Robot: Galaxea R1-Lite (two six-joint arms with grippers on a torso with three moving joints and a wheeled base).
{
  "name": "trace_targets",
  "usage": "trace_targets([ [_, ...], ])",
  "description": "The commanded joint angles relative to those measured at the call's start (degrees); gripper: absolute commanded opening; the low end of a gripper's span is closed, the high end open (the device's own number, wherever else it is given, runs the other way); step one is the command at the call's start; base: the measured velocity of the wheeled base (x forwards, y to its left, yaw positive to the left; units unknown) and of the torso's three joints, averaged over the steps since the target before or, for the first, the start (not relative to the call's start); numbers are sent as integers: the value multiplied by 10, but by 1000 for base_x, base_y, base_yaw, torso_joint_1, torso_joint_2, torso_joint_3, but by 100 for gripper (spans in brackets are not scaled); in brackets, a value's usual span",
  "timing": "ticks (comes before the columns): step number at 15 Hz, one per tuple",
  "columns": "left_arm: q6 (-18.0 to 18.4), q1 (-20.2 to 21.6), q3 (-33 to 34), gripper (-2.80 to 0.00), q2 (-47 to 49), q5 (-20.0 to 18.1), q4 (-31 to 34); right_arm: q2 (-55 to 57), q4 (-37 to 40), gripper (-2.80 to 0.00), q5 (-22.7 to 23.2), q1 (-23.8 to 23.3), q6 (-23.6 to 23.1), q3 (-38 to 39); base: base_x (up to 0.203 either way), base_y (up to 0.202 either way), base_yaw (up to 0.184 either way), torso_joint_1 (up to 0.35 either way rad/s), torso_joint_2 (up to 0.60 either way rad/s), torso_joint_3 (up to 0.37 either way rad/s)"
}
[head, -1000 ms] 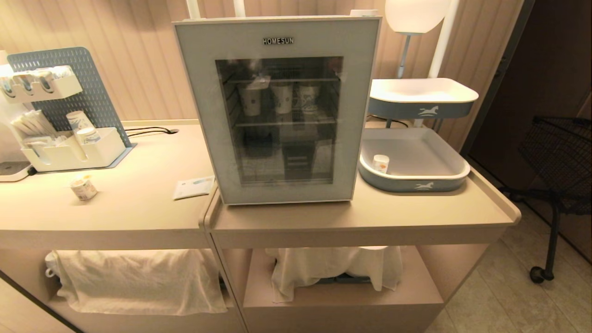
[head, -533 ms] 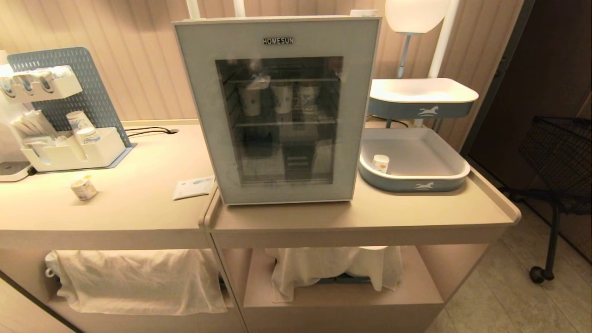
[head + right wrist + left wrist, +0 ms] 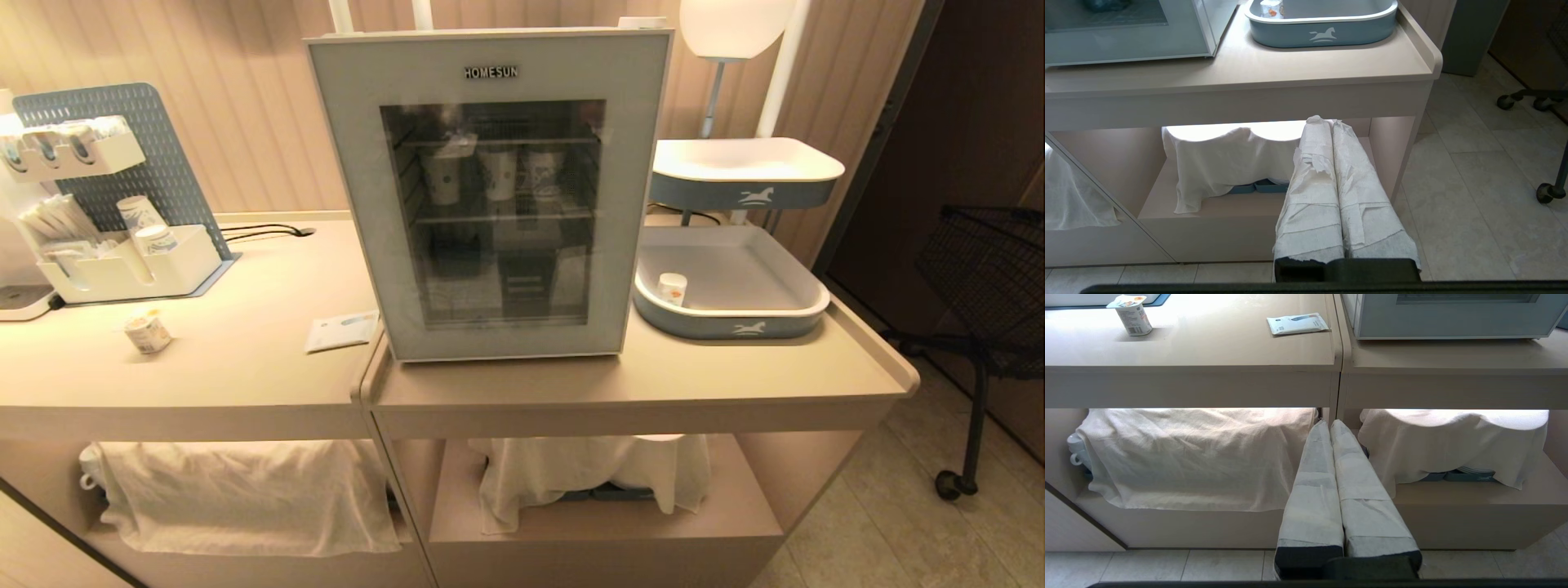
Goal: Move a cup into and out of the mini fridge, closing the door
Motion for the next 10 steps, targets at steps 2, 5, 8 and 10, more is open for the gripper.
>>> trace_targets([
  [2, 0, 0, 1, -280, 0, 0, 0, 1, 0, -280, 0, 0, 0, 0, 0, 0, 0, 0, 0, 0],
  [5, 0, 0, 1, -280, 0, 0, 0, 1, 0, -280, 0, 0, 0, 0, 0, 0, 0, 0, 0, 0],
  [8, 0, 0, 1, -280, 0, 0, 0, 1, 0, -280, 0, 0, 0, 0, 0, 0, 0, 0, 0, 0],
  [10, 0, 0, 1, -280, 0, 0, 0, 1, 0, -280, 0, 0, 0, 0, 0, 0, 0, 0, 0, 0],
])
